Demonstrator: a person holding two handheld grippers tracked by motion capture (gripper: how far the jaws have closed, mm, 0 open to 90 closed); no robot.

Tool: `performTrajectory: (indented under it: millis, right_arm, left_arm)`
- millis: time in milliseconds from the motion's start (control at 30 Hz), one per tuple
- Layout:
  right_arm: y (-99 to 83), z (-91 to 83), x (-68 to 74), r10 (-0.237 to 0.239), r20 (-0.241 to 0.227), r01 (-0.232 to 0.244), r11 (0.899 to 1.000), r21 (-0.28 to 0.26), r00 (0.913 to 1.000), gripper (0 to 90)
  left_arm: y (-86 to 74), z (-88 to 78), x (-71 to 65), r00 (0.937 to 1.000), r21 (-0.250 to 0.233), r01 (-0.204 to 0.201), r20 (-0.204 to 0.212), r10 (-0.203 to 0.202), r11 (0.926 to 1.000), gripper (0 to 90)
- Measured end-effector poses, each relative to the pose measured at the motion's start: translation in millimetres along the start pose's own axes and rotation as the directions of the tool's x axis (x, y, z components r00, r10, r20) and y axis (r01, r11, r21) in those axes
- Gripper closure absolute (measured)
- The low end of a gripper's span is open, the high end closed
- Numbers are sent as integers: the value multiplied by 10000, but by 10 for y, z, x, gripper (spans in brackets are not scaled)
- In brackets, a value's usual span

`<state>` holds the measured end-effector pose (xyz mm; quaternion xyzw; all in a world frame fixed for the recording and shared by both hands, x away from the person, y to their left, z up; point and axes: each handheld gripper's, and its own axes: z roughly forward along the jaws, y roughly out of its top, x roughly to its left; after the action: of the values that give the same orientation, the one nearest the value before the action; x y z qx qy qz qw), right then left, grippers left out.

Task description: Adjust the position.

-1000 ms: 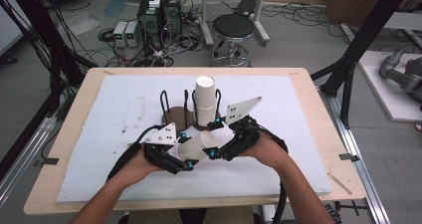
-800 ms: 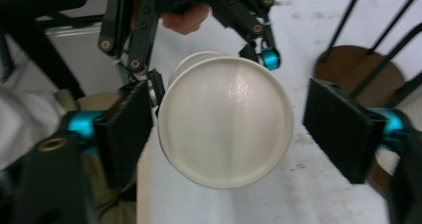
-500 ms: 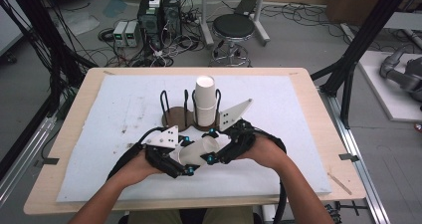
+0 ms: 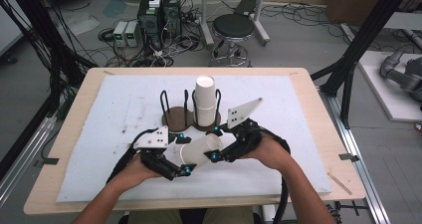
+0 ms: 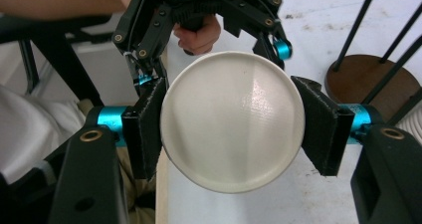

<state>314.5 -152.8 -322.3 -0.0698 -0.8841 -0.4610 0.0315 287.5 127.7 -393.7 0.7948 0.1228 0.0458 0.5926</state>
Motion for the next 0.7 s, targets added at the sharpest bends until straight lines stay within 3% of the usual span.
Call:
performTrajectory:
  millis: [133,233,333,533,633,667,700]
  right_arm:
    - [-119,-63,-39,523,-44,-525,9938,-979,9986,352]
    - [-163,-74,-54,703,-112,-712,9891,-1287,9975,353]
    - [-245,-97,-76,979,-197,-998,9781,-1825,9950,353]
    - [-401,-94,-89,1371,-471,-1449,9454,-2919,9894,354]
    - [-470,-59,-85,1594,-800,-1770,9274,-3294,9840,353]
    - [-488,-49,-87,1602,-861,-1803,9207,-3462,9833,353]
    - [-522,-27,-86,1705,-1085,-1993,9037,-3789,9794,353]
  left_arm:
    - [-31,-56,-8,9993,-910,201,-309,-230,9956,146]
    - [-39,-74,-11,9985,-1291,300,-424,-358,9912,146]
    - [-46,-93,-17,9974,-1852,498,-421,-586,9814,146]
    - [-65,-123,-11,9953,-2603,805,-312,-917,9622,145]
    - [-61,-127,-11,9953,-2752,820,-264,-928,9579,143]
    - [-59,-123,-14,9954,-2785,838,-212,-934,9568,143]
    - [-56,-118,-17,9960,-2777,779,-213,-872,9575,143]
